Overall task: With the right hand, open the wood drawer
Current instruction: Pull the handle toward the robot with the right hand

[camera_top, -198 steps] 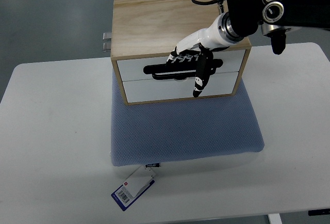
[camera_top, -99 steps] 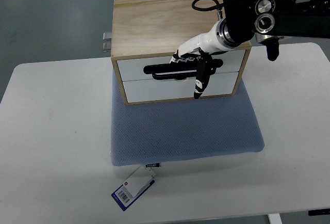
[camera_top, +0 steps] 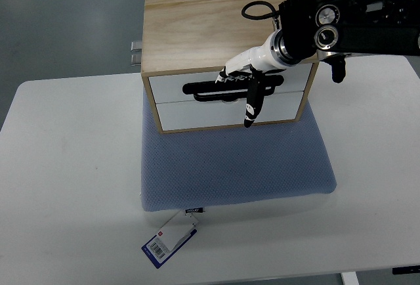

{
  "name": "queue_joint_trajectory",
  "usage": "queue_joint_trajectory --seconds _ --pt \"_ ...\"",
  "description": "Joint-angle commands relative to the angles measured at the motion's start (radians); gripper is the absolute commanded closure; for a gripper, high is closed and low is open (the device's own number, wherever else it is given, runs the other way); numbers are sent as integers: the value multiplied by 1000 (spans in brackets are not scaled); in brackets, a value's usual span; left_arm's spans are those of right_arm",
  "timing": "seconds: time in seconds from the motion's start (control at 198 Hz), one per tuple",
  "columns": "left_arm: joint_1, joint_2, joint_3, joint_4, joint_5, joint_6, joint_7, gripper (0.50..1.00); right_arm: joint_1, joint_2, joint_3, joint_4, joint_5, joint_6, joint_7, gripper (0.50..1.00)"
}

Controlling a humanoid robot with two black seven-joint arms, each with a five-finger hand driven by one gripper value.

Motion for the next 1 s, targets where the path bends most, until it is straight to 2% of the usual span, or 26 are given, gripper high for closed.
queue_joint_trajectory --seconds 0.0,0.283,0.425,0.587,0.714,0.719,0.764,0.997 --pt "0 0 -2 0 0 0 0 500 -14 1 -2 -6 -1 0 -4 560" --pt "0 0 0 0 0 0 0 500 -26 -2 -4 -7 -1 23 -6 560" --pt "0 0 0 0 0 0 0 500 -19 -15 -1 -7 2 113 -6 560" --pt "0 0 0 2 0 0 0 500 -19 -18 2 -6 3 130 -6 560" --pt "0 0 0 2 0 0 0 500 -13 -27 8 -6 8 170 -6 560" --pt "2 0 0 2 0 0 0 500 -13 -36 13 -1 11 196 -6 560" --pt "0 0 0 2 0 0 0 500 -11 -42 14 2 11 210 -6 560" --pt "0 0 3 2 0 0 0 500 -2 -64 16 25 16 239 -6 560"
